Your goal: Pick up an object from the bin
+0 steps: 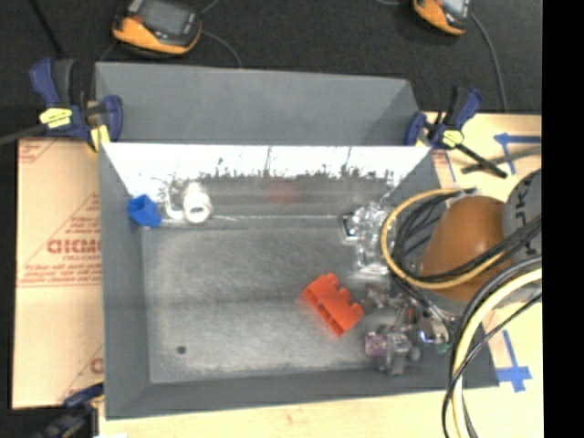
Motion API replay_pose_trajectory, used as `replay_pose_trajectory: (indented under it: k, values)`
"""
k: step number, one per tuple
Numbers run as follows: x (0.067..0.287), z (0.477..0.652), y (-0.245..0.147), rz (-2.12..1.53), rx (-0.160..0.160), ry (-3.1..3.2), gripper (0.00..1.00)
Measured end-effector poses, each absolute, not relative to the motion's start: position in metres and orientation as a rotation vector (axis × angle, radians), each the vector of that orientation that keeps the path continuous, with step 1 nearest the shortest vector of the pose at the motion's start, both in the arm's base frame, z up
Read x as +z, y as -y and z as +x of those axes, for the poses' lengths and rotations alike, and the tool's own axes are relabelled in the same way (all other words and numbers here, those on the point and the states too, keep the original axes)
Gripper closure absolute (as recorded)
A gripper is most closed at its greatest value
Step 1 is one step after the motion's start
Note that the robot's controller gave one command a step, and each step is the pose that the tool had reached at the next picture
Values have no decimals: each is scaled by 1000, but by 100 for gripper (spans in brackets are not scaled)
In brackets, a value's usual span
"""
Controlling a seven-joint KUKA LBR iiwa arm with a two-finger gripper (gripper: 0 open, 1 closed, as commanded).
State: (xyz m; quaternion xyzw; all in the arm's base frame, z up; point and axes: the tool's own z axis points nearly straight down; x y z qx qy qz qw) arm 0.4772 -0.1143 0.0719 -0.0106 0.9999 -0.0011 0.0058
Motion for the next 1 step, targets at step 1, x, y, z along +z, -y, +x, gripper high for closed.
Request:
replay_pose_trajectory:
  k: [1]
  values:
    - [71,475,115,-39,-3,-3135,100]
